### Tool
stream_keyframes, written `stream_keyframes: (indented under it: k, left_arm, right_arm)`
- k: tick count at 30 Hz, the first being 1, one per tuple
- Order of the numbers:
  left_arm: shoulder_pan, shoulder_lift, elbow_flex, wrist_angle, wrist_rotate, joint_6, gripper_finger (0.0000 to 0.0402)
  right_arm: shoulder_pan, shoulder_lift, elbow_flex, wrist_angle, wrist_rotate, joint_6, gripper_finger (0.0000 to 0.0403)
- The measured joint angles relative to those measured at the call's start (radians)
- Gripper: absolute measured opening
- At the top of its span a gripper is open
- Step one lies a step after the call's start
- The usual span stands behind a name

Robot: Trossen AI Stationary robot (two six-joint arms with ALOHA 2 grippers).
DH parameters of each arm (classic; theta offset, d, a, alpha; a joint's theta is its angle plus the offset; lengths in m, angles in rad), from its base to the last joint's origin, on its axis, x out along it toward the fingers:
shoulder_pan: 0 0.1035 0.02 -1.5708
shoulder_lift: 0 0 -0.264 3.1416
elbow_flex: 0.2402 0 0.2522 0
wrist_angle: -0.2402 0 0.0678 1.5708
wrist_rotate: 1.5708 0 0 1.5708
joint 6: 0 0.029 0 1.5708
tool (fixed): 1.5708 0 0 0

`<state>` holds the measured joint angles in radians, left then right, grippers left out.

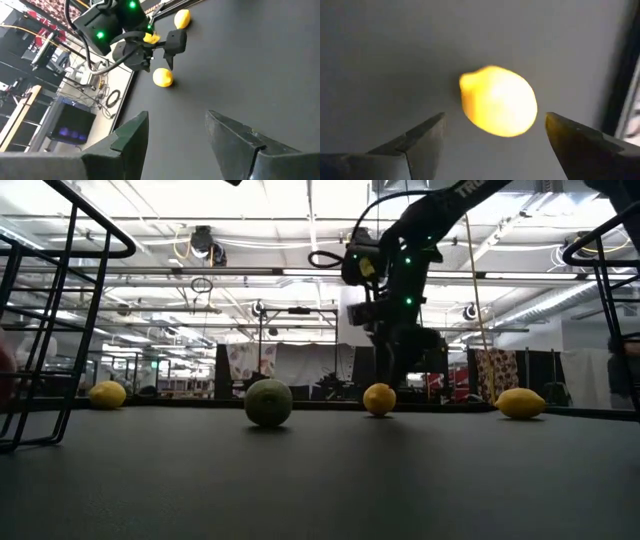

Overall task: Sort produce into baskets
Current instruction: Put the center yellow lemon into the left wire basket

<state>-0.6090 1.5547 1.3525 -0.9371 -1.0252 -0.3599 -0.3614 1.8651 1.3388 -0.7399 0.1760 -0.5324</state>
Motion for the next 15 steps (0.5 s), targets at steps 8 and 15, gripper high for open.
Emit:
stream_keyframes:
  k: [8,15]
  left_arm:
    - [0.0,0.0,0.0,0.0,0.0,0.0,0.0203]
    - [0.0,0.0,0.0,-0.001,0.001,0.002,0.0202]
  right_arm:
    - [0.005,0.046,0.0,0.006,0.013,-0.108,0.0325]
    - [0.01,0.047,0.0,0.034,-0.004,-0.149,0.0325]
